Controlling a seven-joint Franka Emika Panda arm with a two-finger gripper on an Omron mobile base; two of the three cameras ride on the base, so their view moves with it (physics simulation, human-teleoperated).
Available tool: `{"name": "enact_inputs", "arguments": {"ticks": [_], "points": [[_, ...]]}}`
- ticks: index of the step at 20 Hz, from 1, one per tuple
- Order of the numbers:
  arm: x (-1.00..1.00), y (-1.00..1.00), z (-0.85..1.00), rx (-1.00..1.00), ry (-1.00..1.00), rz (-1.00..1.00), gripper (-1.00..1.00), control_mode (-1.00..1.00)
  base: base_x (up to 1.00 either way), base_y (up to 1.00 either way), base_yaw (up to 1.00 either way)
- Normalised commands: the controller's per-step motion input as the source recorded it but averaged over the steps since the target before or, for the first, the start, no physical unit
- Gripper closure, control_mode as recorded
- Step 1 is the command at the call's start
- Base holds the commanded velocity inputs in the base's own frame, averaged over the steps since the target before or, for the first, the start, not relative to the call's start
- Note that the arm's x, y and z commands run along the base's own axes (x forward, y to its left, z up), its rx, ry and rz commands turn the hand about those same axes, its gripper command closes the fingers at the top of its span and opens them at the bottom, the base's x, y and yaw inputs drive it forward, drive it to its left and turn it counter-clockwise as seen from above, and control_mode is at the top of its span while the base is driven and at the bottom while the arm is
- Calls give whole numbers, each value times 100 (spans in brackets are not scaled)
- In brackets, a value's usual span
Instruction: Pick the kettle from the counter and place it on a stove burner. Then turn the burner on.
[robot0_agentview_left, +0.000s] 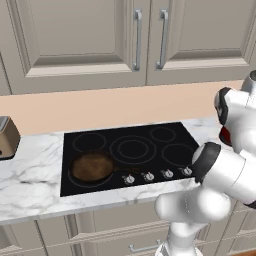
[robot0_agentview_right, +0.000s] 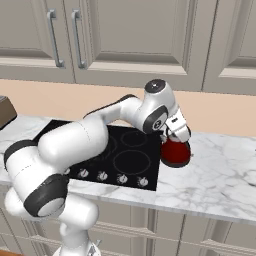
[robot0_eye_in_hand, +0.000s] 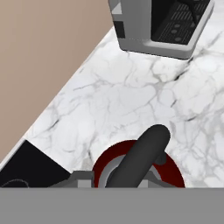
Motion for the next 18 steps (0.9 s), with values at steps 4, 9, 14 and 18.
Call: {"name": "enact_inputs", "arguments": {"ticks": [4,9,14,18], "points": [[-33,50,24,0,0,0,100,-100,0,0,0],[-38,41,24,0,0,0,100,-100,0,0,0],[-30,42,27,1,0,0,100,-100,0,0,0],[-21,44,21,2,0,0,100,-100,0,0,0]]}}
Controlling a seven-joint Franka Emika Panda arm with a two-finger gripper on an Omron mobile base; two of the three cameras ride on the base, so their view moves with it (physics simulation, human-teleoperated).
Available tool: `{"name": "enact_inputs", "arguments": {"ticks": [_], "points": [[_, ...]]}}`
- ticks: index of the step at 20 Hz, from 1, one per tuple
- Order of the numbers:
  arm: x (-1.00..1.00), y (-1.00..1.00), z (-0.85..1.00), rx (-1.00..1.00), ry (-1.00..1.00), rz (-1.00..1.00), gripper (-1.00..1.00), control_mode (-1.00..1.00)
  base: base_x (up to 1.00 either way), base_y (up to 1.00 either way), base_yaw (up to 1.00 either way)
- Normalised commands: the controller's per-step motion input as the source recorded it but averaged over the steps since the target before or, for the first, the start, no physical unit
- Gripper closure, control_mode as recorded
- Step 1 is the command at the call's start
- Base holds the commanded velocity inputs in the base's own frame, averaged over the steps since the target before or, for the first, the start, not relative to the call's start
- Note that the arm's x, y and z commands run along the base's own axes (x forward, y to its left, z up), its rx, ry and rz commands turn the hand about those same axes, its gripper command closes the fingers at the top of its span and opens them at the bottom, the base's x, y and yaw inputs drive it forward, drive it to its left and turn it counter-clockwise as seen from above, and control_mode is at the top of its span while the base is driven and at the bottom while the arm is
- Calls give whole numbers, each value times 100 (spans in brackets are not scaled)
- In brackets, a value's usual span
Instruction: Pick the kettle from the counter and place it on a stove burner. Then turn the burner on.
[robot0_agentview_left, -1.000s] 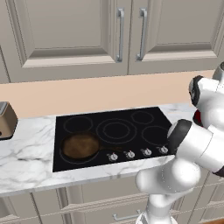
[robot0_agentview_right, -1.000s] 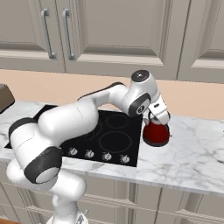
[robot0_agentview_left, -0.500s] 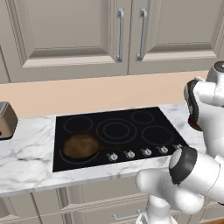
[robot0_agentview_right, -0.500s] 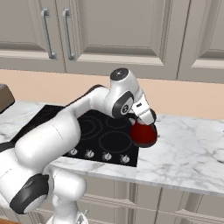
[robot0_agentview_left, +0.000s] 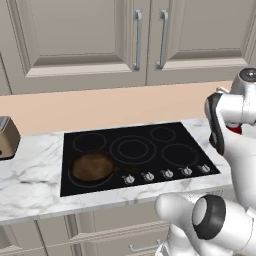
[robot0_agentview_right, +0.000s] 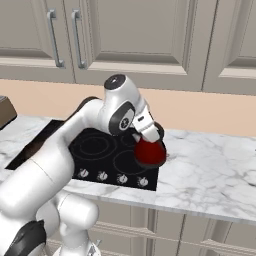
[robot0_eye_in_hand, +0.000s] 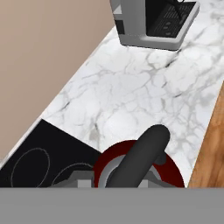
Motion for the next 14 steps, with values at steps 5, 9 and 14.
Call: {"name": "enact_inputs", "arguments": {"ticks": [5,9,14], "points": [[-21,44,8,2,-2,0,100,-100,0,0,0],[-29,38,0,4,-7,0,100,-100,0,0,0],[-16,42,0,4,-5,1,100,-100,0,0,0]]}}
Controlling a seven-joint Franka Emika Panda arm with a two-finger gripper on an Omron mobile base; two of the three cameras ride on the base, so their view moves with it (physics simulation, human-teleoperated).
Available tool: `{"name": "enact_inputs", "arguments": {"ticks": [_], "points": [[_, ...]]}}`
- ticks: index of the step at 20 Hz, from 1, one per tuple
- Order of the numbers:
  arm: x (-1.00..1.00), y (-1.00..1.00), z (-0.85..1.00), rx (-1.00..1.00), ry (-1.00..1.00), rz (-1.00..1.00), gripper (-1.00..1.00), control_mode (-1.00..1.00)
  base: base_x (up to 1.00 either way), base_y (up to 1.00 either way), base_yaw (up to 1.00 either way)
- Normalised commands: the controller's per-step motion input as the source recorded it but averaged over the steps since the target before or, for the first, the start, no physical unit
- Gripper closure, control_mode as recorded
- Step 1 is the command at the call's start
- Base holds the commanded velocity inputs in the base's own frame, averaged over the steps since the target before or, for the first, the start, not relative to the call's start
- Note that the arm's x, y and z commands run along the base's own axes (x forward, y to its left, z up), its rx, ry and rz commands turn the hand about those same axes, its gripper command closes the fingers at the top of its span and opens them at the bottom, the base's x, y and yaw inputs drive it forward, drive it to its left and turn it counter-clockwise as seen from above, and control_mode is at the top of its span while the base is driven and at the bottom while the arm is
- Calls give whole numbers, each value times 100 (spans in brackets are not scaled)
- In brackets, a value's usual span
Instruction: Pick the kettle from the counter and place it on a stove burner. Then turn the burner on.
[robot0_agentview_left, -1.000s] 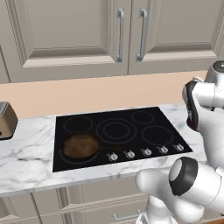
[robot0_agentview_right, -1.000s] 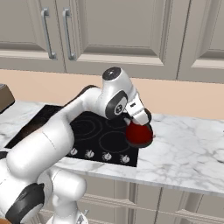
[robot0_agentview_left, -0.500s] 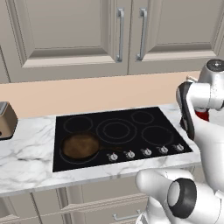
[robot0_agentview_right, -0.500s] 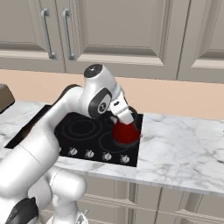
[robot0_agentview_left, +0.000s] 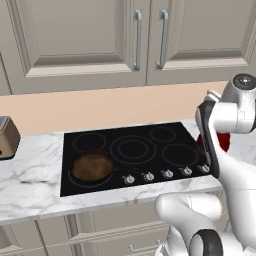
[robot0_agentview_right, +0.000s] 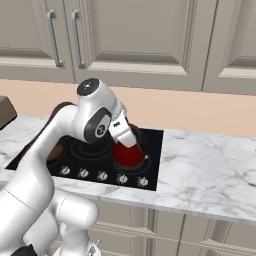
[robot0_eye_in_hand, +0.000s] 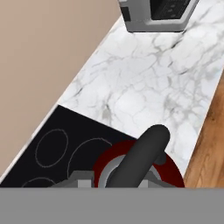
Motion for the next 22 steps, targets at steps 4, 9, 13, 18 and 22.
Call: {"name": "enact_inputs", "arguments": {"ticks": [4,9,13,18,22], "points": [[-10,46,0,2,-3,6,100,-100,0,0,0],[-16,50,0,1,-1,7,100,-100,0,0,0],[-17,53,0,0,0,8,100,-100,0,0,0],[-17,53,2,0,0,8,100,-100,0,0,0],[0,47,13,1,-2,8,100,-100,0,0,0]]}}
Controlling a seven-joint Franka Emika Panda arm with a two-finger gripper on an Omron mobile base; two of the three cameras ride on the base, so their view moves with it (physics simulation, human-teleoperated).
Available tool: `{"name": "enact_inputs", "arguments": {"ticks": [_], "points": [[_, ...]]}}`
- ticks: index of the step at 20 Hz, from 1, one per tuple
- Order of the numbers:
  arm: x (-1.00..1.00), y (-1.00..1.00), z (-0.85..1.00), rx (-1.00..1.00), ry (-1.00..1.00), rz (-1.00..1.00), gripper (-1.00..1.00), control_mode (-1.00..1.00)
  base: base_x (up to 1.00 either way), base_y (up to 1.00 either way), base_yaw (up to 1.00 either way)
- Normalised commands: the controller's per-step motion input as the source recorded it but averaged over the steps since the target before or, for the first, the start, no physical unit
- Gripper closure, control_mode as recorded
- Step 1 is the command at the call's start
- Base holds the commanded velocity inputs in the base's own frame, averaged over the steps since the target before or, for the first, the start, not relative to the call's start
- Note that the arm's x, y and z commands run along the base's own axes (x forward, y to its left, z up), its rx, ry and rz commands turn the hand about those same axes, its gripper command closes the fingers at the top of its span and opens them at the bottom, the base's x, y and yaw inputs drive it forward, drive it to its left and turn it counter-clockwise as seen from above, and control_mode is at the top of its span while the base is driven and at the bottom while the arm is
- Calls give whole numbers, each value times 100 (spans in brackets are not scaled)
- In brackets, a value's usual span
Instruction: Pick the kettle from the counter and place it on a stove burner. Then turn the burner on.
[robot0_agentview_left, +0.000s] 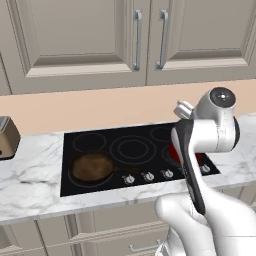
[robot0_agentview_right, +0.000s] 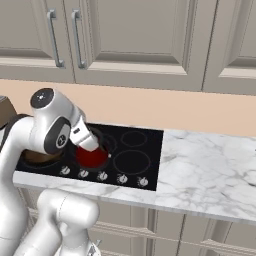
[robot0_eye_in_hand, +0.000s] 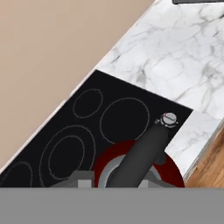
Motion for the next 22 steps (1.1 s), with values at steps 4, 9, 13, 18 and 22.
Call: {"name": "enact_inputs", "arguments": {"ticks": [4,9,13,18,22], "points": [[0,40,9,2,-3,7,100,-100,0,0,0],[0,25,0,0,-9,6,100,-100,0,0,0],[0,15,-2,0,-11,7,100,-100,0,0,0],[0,18,0,0,-2,6,100,-100,0,0,0],[0,14,0,0,0,4,100,-100,0,0,0]]}}
